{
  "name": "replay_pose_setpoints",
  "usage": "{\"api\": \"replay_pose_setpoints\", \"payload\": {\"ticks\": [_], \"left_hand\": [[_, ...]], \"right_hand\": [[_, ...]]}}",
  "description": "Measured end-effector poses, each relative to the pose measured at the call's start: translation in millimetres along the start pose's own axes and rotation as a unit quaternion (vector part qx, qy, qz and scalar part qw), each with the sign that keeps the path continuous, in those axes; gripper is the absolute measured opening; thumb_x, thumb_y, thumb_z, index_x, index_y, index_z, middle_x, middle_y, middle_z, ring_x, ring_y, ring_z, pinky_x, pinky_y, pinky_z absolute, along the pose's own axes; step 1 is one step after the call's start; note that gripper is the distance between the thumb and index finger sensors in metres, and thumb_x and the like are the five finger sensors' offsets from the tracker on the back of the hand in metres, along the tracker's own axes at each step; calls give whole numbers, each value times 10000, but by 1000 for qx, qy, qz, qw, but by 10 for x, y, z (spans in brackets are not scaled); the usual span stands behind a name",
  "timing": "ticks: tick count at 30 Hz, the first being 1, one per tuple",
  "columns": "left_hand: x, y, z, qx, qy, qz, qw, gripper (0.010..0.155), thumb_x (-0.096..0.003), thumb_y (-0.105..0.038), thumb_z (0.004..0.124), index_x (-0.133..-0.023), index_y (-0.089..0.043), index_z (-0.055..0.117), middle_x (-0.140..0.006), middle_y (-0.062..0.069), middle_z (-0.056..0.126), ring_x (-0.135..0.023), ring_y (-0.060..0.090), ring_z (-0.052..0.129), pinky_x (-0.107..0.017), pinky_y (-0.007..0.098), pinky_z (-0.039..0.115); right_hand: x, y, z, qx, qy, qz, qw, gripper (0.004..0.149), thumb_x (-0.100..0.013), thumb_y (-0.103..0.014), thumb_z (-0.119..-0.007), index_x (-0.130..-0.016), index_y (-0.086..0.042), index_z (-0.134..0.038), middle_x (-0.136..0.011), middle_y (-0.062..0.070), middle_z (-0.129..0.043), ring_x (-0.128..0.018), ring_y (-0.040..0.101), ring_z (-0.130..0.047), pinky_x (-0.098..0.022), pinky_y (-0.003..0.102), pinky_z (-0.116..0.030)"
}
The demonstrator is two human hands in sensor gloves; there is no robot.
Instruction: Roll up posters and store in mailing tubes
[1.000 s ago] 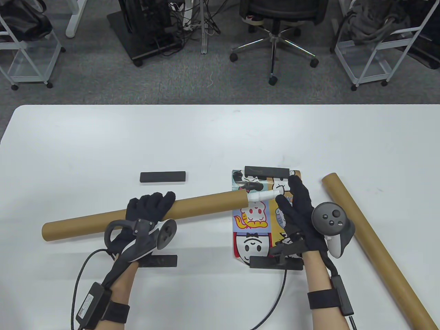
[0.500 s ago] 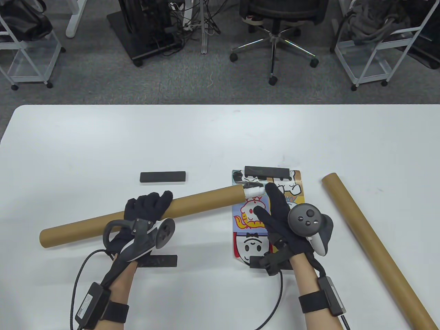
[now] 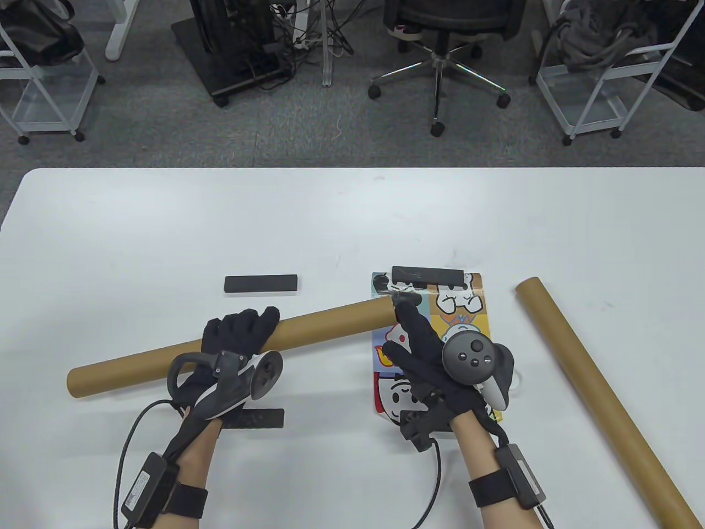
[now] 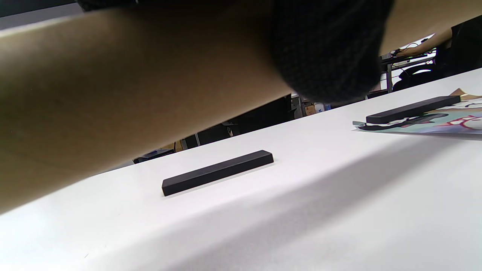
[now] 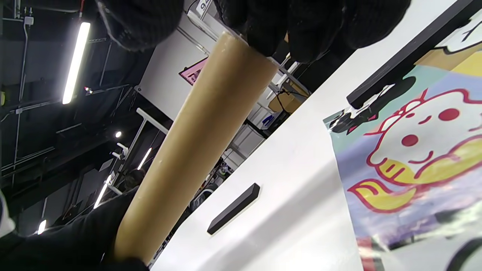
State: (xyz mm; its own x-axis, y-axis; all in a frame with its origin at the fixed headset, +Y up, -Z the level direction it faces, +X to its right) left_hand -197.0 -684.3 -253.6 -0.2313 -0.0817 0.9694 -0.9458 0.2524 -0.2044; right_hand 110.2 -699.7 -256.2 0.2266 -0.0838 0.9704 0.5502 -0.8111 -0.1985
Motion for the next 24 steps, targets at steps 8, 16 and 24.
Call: {"api": "replay_pose_setpoints", "payload": {"ticks": [8,16,24], "left_hand": [[-14,37,8,0,6,-6,1000,833,-437,-468,838,-1160,-383,433,-1159,-27,692,-1033,266,811,-821,547,667],[-16,46,10,6,9,-8,1000,833,-437,-469,839,-1160,-385,434,-1159,-30,691,-1035,264,809,-821,545,668],[-20,87,19,13,10,-13,1000,833,-436,-469,841,-1159,-384,437,-1159,-28,693,-1031,266,813,-821,546,668]], "right_hand": [[52,169,371,156,3,-81,984,769,-506,-389,-676,-1102,12,-401,-1135,309,-526,-977,607,-584,-665,754,-506],[196,547,528,310,-58,-173,933,728,-494,-389,-698,-1096,-50,-467,-1135,263,-572,-981,585,-611,-679,739,-515],[304,884,494,418,-117,-242,868,774,-473,-406,-725,-1105,-68,-432,-1160,281,-497,-1000,598,-559,-685,744,-508]]}}
Point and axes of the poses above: the tracker on the back of each hand, its own y axis roughly to the little-finger side, its own x axis roughly from the fingertips to the wrist, z = x × y, the point moved 2 cm from there along -x, roughly from the wrist to the fingertips
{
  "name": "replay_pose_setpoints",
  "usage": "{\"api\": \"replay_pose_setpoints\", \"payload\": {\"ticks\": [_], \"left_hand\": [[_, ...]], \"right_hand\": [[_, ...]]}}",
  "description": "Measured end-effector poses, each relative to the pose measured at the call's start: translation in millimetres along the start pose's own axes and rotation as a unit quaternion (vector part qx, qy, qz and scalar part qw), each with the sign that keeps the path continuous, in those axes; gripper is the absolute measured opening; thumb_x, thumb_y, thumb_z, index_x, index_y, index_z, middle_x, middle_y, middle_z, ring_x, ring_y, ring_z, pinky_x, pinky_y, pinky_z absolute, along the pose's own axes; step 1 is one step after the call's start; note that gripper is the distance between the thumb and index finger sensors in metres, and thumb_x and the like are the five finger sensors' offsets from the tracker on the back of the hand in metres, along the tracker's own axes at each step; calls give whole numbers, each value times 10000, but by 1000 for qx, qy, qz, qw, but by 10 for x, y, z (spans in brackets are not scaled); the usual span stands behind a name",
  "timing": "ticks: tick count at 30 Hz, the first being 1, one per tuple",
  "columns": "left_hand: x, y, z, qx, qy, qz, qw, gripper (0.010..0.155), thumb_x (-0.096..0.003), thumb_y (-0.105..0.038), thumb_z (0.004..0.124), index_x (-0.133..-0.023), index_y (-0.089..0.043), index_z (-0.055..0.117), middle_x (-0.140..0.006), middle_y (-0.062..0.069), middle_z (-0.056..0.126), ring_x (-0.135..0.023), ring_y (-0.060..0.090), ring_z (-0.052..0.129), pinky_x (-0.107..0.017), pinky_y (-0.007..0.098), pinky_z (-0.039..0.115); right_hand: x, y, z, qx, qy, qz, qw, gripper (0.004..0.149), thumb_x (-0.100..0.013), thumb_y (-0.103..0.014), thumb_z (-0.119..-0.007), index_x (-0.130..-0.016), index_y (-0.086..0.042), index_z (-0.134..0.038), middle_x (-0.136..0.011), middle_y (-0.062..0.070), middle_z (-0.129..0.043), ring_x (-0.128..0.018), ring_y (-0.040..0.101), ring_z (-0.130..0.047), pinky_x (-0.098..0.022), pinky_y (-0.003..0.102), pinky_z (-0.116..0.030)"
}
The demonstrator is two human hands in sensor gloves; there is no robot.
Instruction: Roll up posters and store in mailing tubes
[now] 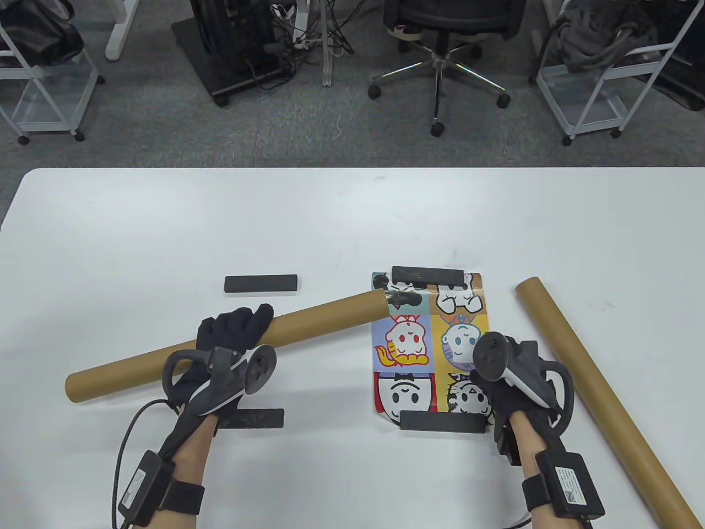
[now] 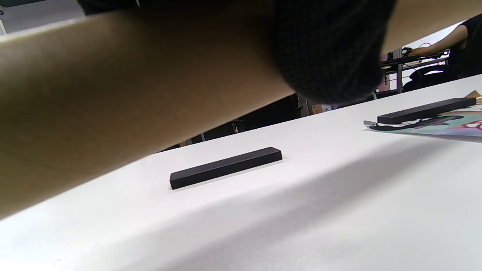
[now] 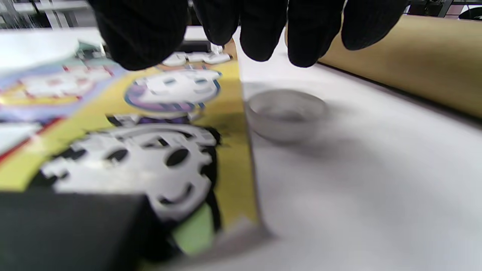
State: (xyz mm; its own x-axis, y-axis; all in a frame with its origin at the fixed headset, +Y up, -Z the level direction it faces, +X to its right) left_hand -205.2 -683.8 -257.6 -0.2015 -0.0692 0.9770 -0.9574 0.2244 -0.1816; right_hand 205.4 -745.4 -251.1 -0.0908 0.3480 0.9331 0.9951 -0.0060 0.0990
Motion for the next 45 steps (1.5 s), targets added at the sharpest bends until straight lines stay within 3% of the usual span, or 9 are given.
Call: {"api": "replay_pose_setpoints", "payload": {"ticks": [8,19,24,31,35,39,42,43,45], "left_hand": [[3,28,0,-4,0,-3,1000,834,-434,-469,846,-1157,-388,437,-1157,-29,695,-1032,263,813,-820,544,671],[0,90,6,-2,1,-7,1000,839,-423,-463,866,-1155,-380,465,-1153,-11,706,-1025,278,824,-812,540,695],[-3,92,4,-11,11,-5,1000,851,-445,-444,855,-1182,-296,458,-1155,39,703,-1016,321,828,-798,557,707],[-6,37,6,-29,2,4,1000,850,-439,-437,857,-1177,-320,453,-1157,28,695,-1029,312,814,-807,554,695],[-3,7,-5,-32,1,10,999,848,-438,-437,856,-1177,-324,455,-1159,25,694,-1030,309,813,-809,553,694],[6,-33,-29,-32,-3,18,999,849,-437,-437,857,-1175,-329,451,-1159,22,694,-1032,306,813,-811,552,691],[13,-72,-46,-35,-7,25,999,849,-437,-437,856,-1176,-329,451,-1159,24,694,-1033,305,812,-811,551,691],[17,-88,-54,-36,-9,27,999,850,-437,-437,856,-1176,-328,450,-1160,23,693,-1033,307,811,-810,552,691],[20,-110,-66,-38,-14,31,999,849,-435,-437,857,-1174,-329,455,-1158,23,698,-1031,304,815,-809,550,695]], "right_hand": [[-60,69,-141,28,-26,-31,999,774,-475,-407,-727,-1107,-80,-422,-1165,284,-469,-999,592,-570,-676,713,-588],[-55,87,-173,76,26,-38,996,681,-445,-328,-788,-1049,-123,-551,-1095,197,-611,-933,455,-726,-641,536,-733],[-44,73,-158,89,40,-32,995,650,-449,-322,-784,-1034,-127,-579,-1071,180,-654,-904,439,-767,-630,514,-757],[-26,62,-47,61,62,-26,996,628,-456,-319,-776,-1026,-124,-600,-1063,183,-672,-900,443,-774,-638,528,-749],[7,8,116,-16,91,6,996,628,-456,-325,-773,-1025,-121,-603,-1057,184,-682,-891,441,-786,-631,527,-758],[31,-81,322,-160,113,50,979,625,-457,-325,-772,-1022,-115,-607,-1052,190,-687,-882,445,-793,-623,530,-764],[39,-137,439,-289,116,82,947,621,-460,-315,-774,-1022,-108,-609,-1052,198,-683,-883,452,-789,-626,533,-763],[35,-168,478,-362,111,95,920,619,-462,-311,-773,-1022,-102,-609,-1052,203,-679,-883,456,-787,-624,537,-761],[22,-215,504,-438,96,112,887,619,-466,-300,-771,-1025,-93,-605,-1054,212,-674,-886,466,-777,-626,547,-752]]}}
Point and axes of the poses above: the tracker on the back of each hand, its own y axis roughly to the little-finger side, its own x axis roughly from the fingertips to the wrist, z = x × y, the point moved 2 cm from there along -x, roughly from the wrist to the fingertips
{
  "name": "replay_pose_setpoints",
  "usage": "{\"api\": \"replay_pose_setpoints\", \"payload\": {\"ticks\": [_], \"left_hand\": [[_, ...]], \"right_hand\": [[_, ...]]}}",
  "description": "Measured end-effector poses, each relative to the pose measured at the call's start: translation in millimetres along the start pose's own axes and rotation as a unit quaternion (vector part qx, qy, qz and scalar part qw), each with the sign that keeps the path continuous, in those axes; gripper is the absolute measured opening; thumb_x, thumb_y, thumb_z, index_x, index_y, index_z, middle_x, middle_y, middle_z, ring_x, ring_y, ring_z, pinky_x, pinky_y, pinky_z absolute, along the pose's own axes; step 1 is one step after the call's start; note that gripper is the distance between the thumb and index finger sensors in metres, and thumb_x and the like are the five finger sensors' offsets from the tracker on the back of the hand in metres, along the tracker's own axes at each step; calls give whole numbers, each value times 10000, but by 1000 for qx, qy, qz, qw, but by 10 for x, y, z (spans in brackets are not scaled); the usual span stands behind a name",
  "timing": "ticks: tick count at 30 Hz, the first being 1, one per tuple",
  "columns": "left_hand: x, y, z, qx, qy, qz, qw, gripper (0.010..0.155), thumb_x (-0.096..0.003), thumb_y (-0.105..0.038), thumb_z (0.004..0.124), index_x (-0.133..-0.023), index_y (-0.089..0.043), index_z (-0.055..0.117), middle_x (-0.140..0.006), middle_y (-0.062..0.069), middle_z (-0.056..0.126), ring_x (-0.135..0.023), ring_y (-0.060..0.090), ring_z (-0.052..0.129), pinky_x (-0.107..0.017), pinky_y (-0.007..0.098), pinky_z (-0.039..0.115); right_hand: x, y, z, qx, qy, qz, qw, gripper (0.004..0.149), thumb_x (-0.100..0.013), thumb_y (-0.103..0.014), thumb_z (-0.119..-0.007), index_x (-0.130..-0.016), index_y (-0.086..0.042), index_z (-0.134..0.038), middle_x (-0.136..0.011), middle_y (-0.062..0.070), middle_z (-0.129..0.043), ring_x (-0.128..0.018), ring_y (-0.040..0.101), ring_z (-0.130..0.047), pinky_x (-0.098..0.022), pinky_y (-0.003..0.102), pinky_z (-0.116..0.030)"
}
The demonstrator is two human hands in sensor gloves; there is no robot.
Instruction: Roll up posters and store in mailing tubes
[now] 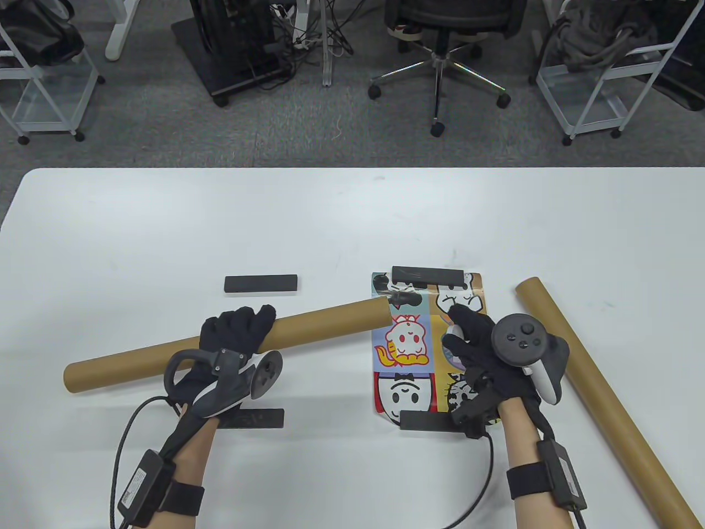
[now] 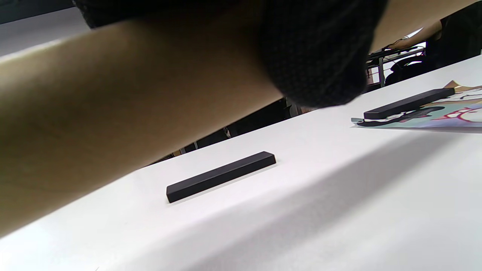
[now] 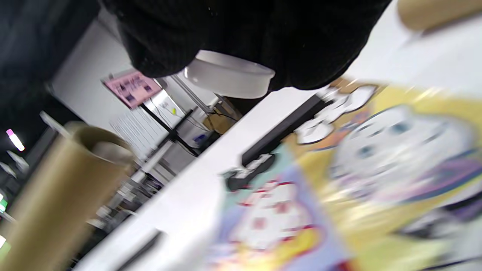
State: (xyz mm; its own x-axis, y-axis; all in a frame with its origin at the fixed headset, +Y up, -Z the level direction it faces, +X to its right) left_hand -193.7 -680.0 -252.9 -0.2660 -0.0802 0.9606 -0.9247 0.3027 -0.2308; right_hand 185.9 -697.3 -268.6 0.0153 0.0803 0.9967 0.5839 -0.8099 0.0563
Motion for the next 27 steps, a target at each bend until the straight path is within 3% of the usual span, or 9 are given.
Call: {"api": "replay_pose_setpoints", "payload": {"ticks": [4,17,23,27], "left_hand": [[6,-32,-30,-2,-7,7,1000,850,-434,-437,857,-1174,-332,451,-1159,18,695,-1034,299,815,-811,549,693],[30,-156,-104,-3,-22,29,999,849,-433,-438,857,-1173,-336,453,-1159,12,697,-1036,294,814,-813,547,692],[31,-192,-117,-7,-25,34,999,847,-434,-446,853,-1174,-330,458,-1156,14,704,-1030,293,824,-808,543,701],[30,-203,-121,-6,-21,34,999,848,-436,-440,857,-1176,-312,465,-1153,27,709,-1021,306,827,-803,552,702]], "right_hand": [[-51,-41,-72,-86,-7,6,996,615,-472,-296,-765,-1026,-84,-604,-1053,224,-669,-885,478,-769,-625,558,-744],[-137,-160,-257,-176,-42,26,983,603,-474,-285,-759,-1024,-87,-610,-1057,227,-666,-887,480,-768,-626,558,-744],[-138,-205,-342,-166,-51,34,984,595,-479,-290,-749,-1021,-86,-613,-1057,229,-663,-888,481,-763,-630,556,-739],[-108,-237,-393,-151,-28,33,988,584,-497,-284,-721,-1028,-75,-597,-1066,246,-638,-896,495,-740,-638,562,-724]]}}
Point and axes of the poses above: the tracker on the back of each hand, its own y axis roughly to the little-finger side, its own x axis roughly from the fingertips to the wrist, z = x × y, the point moved 2 cm from there along -x, roughly from the wrist to the fingertips
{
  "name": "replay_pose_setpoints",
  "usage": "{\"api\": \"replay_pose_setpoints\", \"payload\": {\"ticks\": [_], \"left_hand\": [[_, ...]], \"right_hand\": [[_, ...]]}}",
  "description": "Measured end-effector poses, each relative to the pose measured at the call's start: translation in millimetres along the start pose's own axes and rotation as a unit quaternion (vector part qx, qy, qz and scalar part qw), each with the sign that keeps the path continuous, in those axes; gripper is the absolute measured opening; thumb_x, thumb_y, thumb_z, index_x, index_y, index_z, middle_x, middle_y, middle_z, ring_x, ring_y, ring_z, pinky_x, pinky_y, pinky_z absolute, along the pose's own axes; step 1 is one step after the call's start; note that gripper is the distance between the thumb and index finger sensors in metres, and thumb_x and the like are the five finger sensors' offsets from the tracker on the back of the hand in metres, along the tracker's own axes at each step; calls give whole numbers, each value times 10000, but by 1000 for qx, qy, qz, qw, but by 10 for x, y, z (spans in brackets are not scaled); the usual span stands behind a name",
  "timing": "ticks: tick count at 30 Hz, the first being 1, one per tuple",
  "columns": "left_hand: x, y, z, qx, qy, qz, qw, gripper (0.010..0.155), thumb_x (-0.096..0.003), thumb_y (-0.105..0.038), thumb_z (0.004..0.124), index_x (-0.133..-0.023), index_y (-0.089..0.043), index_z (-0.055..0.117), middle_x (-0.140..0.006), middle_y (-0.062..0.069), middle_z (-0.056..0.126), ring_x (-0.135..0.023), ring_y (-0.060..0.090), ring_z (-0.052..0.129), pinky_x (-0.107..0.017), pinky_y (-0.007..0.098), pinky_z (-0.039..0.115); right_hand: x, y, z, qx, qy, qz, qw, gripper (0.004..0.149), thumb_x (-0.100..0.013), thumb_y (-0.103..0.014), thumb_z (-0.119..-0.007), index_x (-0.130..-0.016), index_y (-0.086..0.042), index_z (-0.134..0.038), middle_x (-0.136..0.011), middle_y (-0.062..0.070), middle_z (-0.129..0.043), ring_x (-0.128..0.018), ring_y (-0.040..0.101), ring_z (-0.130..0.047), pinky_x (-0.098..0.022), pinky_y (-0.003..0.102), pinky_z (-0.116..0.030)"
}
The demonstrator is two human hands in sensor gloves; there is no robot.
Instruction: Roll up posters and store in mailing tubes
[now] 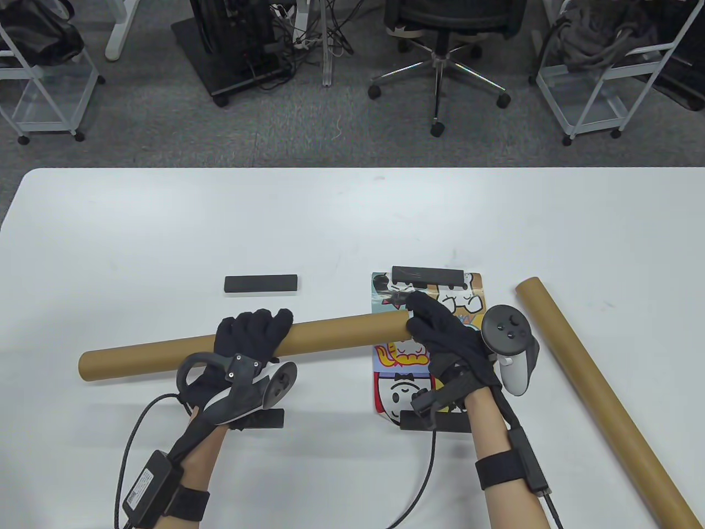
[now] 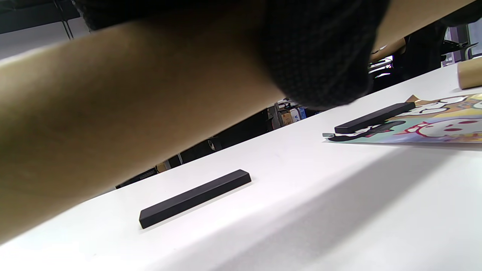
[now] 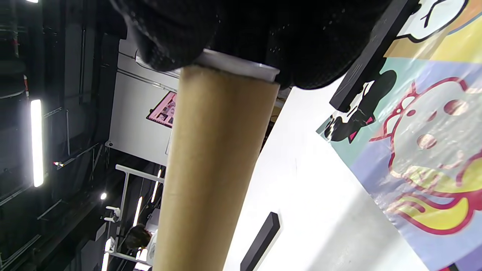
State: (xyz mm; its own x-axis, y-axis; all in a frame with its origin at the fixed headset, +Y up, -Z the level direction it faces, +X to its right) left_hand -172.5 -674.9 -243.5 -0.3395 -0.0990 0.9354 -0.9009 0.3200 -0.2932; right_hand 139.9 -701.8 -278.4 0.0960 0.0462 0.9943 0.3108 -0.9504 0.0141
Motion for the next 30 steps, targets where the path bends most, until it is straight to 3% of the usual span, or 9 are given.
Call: {"api": "replay_pose_setpoints", "payload": {"ticks": [2,4,7,8,13,22,30], "left_hand": [[-2,-28,-4,-4,1,2,1000,850,-440,-442,855,-1180,-295,463,-1149,39,714,-1013,313,833,-797,554,708],[-8,-58,-16,2,1,0,1000,847,-445,-437,854,-1182,-281,468,-1148,49,714,-1009,324,831,-793,558,708],[-2,-94,-30,-6,-6,1,1000,846,-448,-435,855,-1183,-251,478,-1142,56,720,-997,327,840,-784,559,717],[-2,-85,-25,-15,-2,0,1000,847,-448,-436,852,-1183,-248,475,-1142,54,721,-996,326,842,-784,556,721],[7,-8,26,-5,2,-11,1000,848,-445,-432,855,-1181,-256,473,-1145,50,712,-1001,324,835,-787,556,714],[-9,-2,36,-10,9,-12,1000,847,-448,-444,848,-1183,-277,462,-1153,34,700,-1012,307,822,-798,549,702],[-16,74,61,14,28,-23,999,850,-452,-454,841,-1187,-266,456,-1150,40,705,-1005,310,829,-793,548,707]], "right_hand": [[24,-23,-57,2,28,4,1000,576,-517,-276,-686,-1039,-57,-573,-1077,267,-606,-910,512,-711,-645,577,-706],[39,-64,-177,-9,24,21,999,619,-526,-294,-666,-1060,-19,-514,-1097,305,-532,-932,558,-637,-654,614,-657],[55,-143,-397,5,-25,36,999,858,-538,-373,-639,-1092,72,-158,-1127,400,-157,-975,672,-294,-678,703,-492],[64,-167,-441,14,-17,36,999,889,-540,-379,-633,-1080,89,-104,-1117,412,-112,-969,683,-251,-681,712,-465],[28,-170,-514,-7,-22,41,999,881,-544,-370,-629,-1073,96,-101,-1109,418,-103,-962,686,-236,-675,721,-448],[11,-103,-445,-19,-34,29,999,885,-537,-383,-638,-1079,88,-121,-1123,406,-130,-975,674,-248,-665,747,-436],[47,-165,-294,142,-13,29,989,897,-527,-396,-649,-1084,89,-140,-1126,419,-164,-972,688,-281,-660,772,-418]]}}
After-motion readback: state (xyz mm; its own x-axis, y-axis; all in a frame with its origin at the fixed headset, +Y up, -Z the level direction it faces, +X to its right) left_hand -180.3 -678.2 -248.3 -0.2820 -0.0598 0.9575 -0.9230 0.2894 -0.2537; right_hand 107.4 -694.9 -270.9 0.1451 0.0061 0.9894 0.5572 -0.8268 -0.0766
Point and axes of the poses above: the tracker on the back of each hand, its own y axis roughly to the little-finger side, its own x axis roughly from the fingertips to the wrist, z = x × y, the point moved 2 cm from there along -x, roughly from the wrist to the fingertips
